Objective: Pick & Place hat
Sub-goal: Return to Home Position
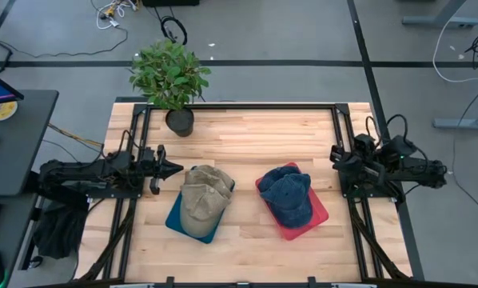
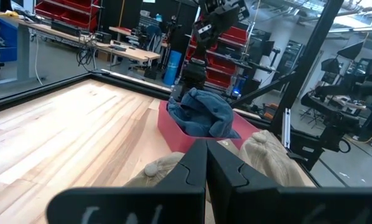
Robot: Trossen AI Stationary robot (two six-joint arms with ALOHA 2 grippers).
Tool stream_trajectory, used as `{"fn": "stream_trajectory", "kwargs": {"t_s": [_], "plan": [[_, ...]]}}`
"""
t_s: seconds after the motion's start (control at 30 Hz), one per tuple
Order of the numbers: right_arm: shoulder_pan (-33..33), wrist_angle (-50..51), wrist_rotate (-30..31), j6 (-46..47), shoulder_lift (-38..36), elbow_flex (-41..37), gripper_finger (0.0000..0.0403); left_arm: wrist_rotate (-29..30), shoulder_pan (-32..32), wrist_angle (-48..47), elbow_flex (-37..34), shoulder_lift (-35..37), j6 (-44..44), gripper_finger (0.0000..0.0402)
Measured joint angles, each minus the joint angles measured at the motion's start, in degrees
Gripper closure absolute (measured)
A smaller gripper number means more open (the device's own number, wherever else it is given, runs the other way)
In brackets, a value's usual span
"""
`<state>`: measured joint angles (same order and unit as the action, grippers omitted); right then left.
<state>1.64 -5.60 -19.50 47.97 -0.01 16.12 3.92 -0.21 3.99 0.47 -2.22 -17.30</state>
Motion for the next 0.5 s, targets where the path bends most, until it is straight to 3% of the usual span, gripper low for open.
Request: {"fn": "stream_trajectory", "kwargs": {"t_s": [0.27,0.37,0.5], "plan": [[-3.3,-21.5,4.0,1.8,0.0,-14.7,0.0401,0.0,0.0,0.0,0.0,0.0,0.0,0.0399],[-3.4,-18.9,5.0,1.1,0.0,-14.9,0.0401,0.0,0.0,0.1,0.0,0.0,0.0,0.0399],[-3.4,-19.0,1.7,-0.8,0.0,-14.8,0.0401,0.0,0.0,0.0,0.0,0.0,0.0,0.0399]]}}
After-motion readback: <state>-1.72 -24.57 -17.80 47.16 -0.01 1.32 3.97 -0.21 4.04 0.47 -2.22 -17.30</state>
